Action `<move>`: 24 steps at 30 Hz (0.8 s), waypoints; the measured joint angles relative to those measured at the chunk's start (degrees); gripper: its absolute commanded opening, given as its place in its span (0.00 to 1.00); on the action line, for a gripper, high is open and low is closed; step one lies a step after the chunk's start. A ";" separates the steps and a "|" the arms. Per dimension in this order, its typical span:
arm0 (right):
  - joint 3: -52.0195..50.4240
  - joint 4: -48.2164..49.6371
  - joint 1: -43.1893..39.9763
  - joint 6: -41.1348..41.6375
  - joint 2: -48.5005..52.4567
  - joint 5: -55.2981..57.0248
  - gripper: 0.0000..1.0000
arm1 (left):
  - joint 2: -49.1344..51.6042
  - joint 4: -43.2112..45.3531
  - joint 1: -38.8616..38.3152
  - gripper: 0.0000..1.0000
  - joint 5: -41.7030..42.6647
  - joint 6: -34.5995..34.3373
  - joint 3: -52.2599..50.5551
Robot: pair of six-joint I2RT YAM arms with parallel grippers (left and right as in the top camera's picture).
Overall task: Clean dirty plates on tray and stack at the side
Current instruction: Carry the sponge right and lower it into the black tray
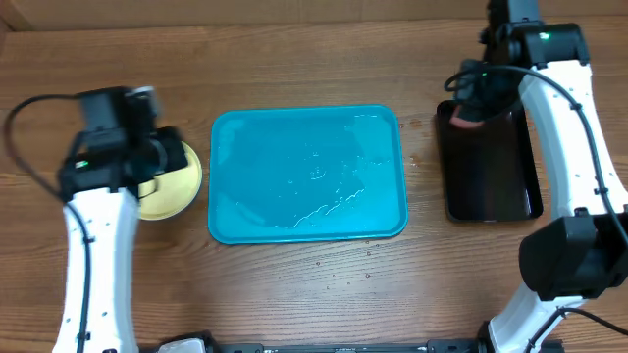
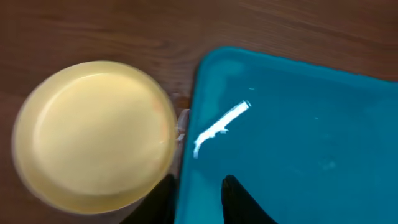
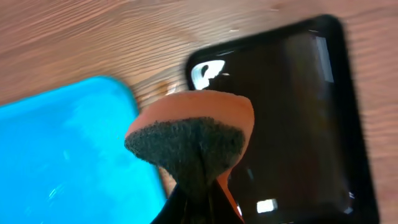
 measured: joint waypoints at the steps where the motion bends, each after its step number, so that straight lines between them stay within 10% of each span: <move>1: -0.09 0.00 -0.79 0.94 0.55 0.52 0.04 | 0.15 0.68 -2.05 0.29 -0.11 0.02 0.00; 24: -16.06 18.08 -5.14 31.74 9.38 3.08 0.04 | 10.32 4.04 -15.87 0.14 -2.16 -7.87 0.00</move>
